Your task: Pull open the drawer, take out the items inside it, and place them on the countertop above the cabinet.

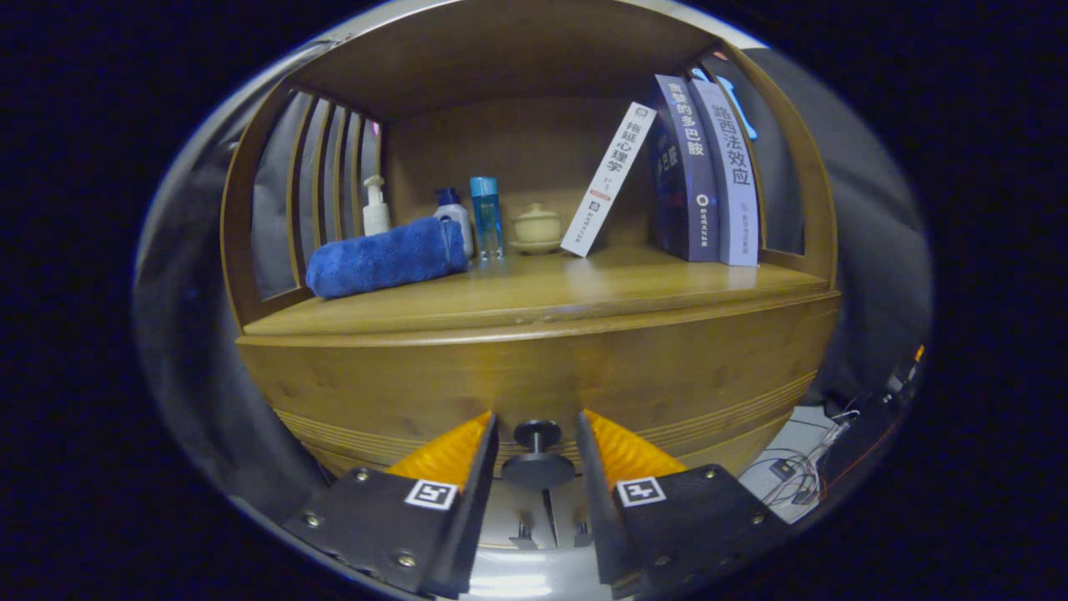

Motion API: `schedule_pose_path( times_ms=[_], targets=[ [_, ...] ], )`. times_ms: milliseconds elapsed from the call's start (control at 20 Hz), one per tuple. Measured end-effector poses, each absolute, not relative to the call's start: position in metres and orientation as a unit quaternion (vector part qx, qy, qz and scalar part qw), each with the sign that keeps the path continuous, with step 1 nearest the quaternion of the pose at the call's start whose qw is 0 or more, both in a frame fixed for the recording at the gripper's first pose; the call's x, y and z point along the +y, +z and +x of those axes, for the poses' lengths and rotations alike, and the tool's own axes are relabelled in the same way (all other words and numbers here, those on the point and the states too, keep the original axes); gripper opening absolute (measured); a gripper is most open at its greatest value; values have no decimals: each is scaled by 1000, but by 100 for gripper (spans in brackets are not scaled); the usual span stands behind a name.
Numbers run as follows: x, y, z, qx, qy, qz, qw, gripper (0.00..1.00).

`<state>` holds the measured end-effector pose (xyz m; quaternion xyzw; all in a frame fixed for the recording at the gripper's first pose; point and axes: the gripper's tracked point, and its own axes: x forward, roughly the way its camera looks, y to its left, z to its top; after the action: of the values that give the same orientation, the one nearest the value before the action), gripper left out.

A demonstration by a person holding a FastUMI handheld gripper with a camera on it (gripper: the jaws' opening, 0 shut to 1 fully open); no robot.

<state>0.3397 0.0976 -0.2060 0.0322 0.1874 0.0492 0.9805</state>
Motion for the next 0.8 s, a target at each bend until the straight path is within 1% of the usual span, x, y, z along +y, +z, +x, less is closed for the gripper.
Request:
schedule_pose_path(
  times_ms=[100,200,250,300,350,450,500,550,600,800],
  targets=[
    [99,-202,339,182,56,32,981,39],
    [101,-193,340,169,62,38,983,32],
    [110,-178,339,137,87,65,985,22],
    [112,-179,346,133,88,74,984,11],
    [109,-181,346,151,90,67,982,1],
    [108,-191,337,175,95,47,979,1],
    [106,-186,336,161,86,52,982,1],
    [96,-192,333,172,67,49,982,1],
    [91,-201,344,187,52,47,980,14],
    [93,-205,339,197,58,47,977,63]
  ],
)
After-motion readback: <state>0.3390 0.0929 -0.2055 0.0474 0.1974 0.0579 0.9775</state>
